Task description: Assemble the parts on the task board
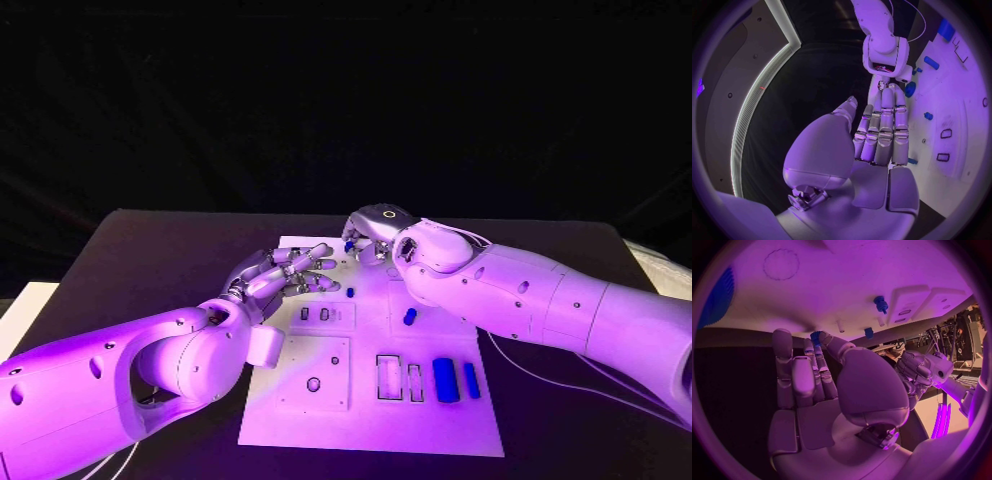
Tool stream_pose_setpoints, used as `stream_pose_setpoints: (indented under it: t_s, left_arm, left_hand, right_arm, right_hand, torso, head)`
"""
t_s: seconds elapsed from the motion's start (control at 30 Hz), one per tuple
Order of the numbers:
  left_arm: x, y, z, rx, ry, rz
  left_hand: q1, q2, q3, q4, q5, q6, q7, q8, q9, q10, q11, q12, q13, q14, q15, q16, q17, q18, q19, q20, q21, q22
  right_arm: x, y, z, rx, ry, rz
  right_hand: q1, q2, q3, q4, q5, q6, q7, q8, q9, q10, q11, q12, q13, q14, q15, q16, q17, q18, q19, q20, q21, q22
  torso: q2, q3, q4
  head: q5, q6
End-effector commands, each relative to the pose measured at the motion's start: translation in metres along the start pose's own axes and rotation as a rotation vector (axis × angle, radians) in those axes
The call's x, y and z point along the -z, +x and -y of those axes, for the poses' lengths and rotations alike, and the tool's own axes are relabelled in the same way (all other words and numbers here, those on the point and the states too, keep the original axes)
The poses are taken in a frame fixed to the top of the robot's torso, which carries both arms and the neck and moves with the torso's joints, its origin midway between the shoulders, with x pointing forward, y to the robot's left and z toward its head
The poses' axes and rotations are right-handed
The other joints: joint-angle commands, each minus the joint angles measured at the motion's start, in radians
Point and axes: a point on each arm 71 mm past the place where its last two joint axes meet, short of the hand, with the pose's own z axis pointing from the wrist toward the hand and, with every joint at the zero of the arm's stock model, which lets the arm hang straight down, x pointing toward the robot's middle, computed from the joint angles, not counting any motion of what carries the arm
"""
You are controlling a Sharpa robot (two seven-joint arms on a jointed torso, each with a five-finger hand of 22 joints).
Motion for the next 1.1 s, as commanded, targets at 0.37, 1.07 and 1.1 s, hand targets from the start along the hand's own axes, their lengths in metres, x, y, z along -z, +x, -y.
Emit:
stream_pose_setpoints:
  t_s: [0.37,1.07,1.1]
  left_arm:
    - [0.002,0.001,0.002,0.013,0.003,-0.021]
    - [0.001,-0.007,0.002,0.025,0.004,-0.006]
    - [0.001,-0.007,0.002,0.026,0.003,-0.006]
  left_hand:
    - [0.013,0.007,0.006,-0.012,0.005,-0.001,0.001,0.000,0.001,-0.006,-0.001,0.004,-0.002,-0.006,0.002,-0.010,-0.002,0.002,-0.008,-0.001,-0.003,-0.001]
    - [0.015,0.007,0.008,-0.014,0.005,-0.001,0.001,-0.001,0.001,-0.007,0.000,0.004,-0.003,-0.006,0.002,-0.011,-0.002,0.002,-0.008,-0.001,-0.003,-0.001]
    - [0.015,0.007,0.008,-0.014,0.005,-0.001,0.001,-0.001,0.001,-0.007,0.000,0.004,-0.003,-0.006,0.002,-0.011,-0.002,0.002,-0.008,-0.001,-0.003,-0.001]
  right_arm:
    - [0.021,-0.011,0.005,-0.035,-0.015,0.059]
    - [0.084,-0.037,0.084,-0.207,0.255,-0.119]
    - [0.084,-0.037,0.085,-0.201,0.259,-0.124]
  right_hand:
    - [0.007,-0.011,-0.050,0.004,0.001,-0.045,0.006,0.000,-0.007,-0.095,0.014,0.008,0.001,-0.014,0.011,-0.070,-0.098,0.015,-0.043,0.012,-0.045,-0.062]
    - [-0.020,-0.040,-0.226,0.115,0.087,-0.065,-0.032,0.004,-0.002,0.244,-0.072,0.643,0.559,0.059,-0.058,0.168,0.198,-0.055,0.198,-0.044,0.234,0.349]
    - [-0.017,-0.041,-0.239,0.121,0.085,-0.066,-0.029,0.003,-0.001,0.236,-0.069,0.730,0.656,0.059,-0.063,0.176,0.209,-0.060,0.202,-0.039,0.243,0.362]
  torso:
    - [-0.001,0.0032,-0.0033]
    - [-0.012,0.0182,-0.0322]
    - [-0.013,0.0175,-0.0316]
  head:
    - [-0.006,0.007]
    - [-0.001,0.014]
    - [-0.003,0.014]
